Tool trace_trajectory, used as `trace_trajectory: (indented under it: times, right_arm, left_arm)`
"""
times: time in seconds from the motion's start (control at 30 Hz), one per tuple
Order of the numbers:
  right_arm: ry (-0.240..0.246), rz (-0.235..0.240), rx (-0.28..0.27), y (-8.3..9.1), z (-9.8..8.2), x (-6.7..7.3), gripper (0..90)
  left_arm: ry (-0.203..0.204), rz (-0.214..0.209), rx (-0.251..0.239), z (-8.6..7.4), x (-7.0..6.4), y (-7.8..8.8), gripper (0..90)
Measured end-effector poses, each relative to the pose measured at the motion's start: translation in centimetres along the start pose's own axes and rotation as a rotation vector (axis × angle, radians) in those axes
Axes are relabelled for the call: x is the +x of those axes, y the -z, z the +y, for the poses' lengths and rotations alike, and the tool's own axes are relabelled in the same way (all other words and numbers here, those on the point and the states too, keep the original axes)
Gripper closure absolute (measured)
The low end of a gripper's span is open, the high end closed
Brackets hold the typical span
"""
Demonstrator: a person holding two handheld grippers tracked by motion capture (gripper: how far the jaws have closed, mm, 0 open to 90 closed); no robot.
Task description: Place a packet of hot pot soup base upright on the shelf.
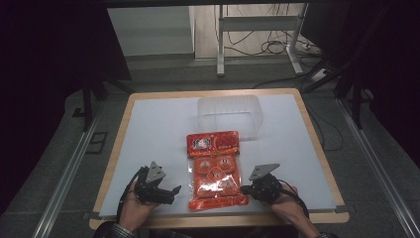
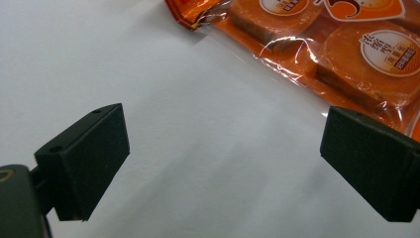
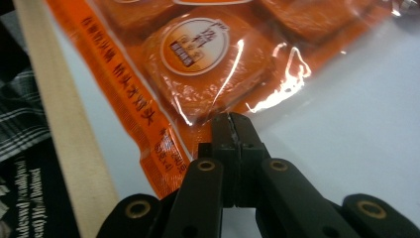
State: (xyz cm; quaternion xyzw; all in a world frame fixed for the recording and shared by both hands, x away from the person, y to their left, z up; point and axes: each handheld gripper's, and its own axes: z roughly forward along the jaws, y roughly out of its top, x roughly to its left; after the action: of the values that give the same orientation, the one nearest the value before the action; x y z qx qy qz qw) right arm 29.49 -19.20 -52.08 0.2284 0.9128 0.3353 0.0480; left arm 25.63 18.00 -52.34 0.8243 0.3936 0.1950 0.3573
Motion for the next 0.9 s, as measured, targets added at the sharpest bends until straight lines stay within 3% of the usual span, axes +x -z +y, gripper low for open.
trace_trajectory:
  times: [0.1, 0.2, 0.9]
  right_arm:
    - [0.027, 0.045, -0.005, -0.3, 0.1, 0.7, 89.6]
    - [0.045, 0.061, -0.004, -0.5, 0.3, 1.4, 89.6]
    - [0.081, 0.174, -0.005, -2.8, 2.0, 3.8, 89.5]
  left_arm:
    - [0.004, 0.003, -0.007, 0.1, 0.2, 0.1, 5.0]
    - [-0.001, 0.004, -0.004, 0.1, 0.2, 0.0, 5.1]
    - [0.013, 0.026, -0.01, 0.1, 0.8, 0.2, 5.4]
